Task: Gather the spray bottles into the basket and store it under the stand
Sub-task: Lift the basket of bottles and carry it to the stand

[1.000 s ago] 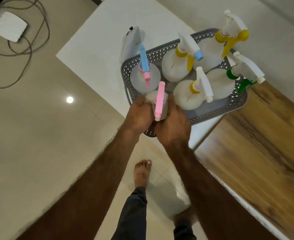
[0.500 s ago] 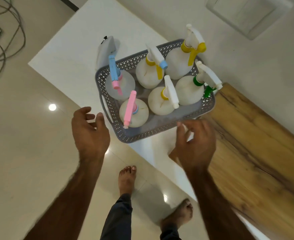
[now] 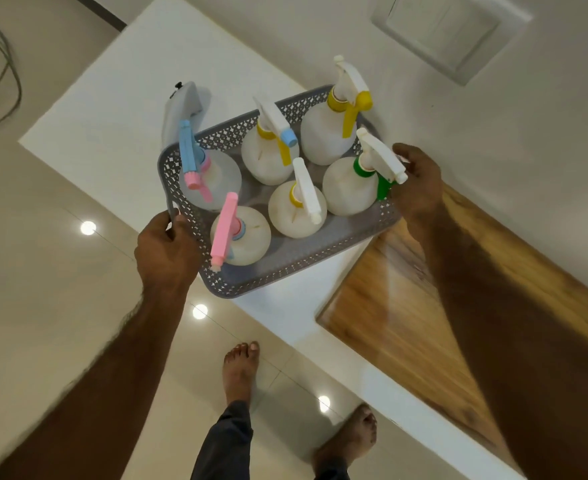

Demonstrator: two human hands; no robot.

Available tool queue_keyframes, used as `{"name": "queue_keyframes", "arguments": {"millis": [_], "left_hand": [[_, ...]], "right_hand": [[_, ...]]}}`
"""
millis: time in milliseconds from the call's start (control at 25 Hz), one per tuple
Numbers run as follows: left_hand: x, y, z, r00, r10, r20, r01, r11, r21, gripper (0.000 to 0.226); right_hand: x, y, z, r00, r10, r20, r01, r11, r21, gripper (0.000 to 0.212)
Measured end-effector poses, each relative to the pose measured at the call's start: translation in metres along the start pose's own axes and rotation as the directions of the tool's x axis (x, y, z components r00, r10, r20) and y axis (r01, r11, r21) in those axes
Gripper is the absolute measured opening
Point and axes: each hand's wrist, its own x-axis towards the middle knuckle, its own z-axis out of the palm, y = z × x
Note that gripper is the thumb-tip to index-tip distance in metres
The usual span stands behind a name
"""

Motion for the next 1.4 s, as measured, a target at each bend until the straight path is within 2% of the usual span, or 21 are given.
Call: {"name": "queue_keyframes", "arguments": {"millis": [80,160,240,320,400,520,720,880,1120,1400], "left_hand": [[0.002,0.002,0.001,1.0,-0.008,-0.001,0.008,1.0,0.007,0.038],[0.005,0.002,0.002,1.0,0.0,-0.02,0.001,0.999,0.04,0.038],[0.009,0.001,-0.001,0.999,0.022,-0.028,-0.02,0.998,0.059,0.035],[0.011,-0.003,-0.006,0.999,0.035,-0.02,-0.033,0.997,0.073,0.033],[0.011,-0.007,-0.014,0.999,0.036,0.005,-0.036,0.997,0.069,0.033],[0.007,-0.011,-0.027,0.996,0.079,0.03,-0.082,0.99,0.11,0.033],[-0.008,-0.005,-0.051,0.989,0.131,0.071,-0.14,0.979,0.151,0.033],[-0.036,0.016,-0.073,0.961,0.215,0.174,-0.247,0.95,0.19,0.041],[-0.113,0.051,-0.097,0.873,0.298,0.387,-0.401,0.889,0.221,0.035],[-0.242,0.048,-0.083,0.673,0.351,0.651,-0.605,0.768,0.211,0.033]], "right_hand": [[0.008,-0.01,-0.003,0.991,-0.006,0.133,0.005,1.0,0.008,0.045],[0.011,-0.015,-0.001,0.978,-0.073,0.197,0.08,0.996,-0.026,0.046],[0.015,-0.013,0.004,0.983,-0.122,0.135,0.137,0.984,-0.113,0.034],[0.016,-0.005,0.004,0.984,-0.157,0.085,0.172,0.961,-0.215,0.031],[0.012,0.004,0.003,0.98,-0.186,0.069,0.198,0.948,-0.248,0.019],[-0.006,0.012,-0.001,0.98,-0.194,0.053,0.201,0.957,-0.21,0.013],[-0.061,0.021,-0.013,0.993,-0.114,-0.033,0.111,0.991,-0.074,0.023],[-0.125,0.035,-0.046,0.99,-0.07,-0.12,0.071,0.997,0.004,0.032],[-0.25,0.067,-0.113,0.939,0.089,-0.333,-0.067,0.995,0.078,0.034],[-0.432,0.135,-0.186,0.804,0.274,-0.527,-0.135,0.948,0.288,0.026]]}}
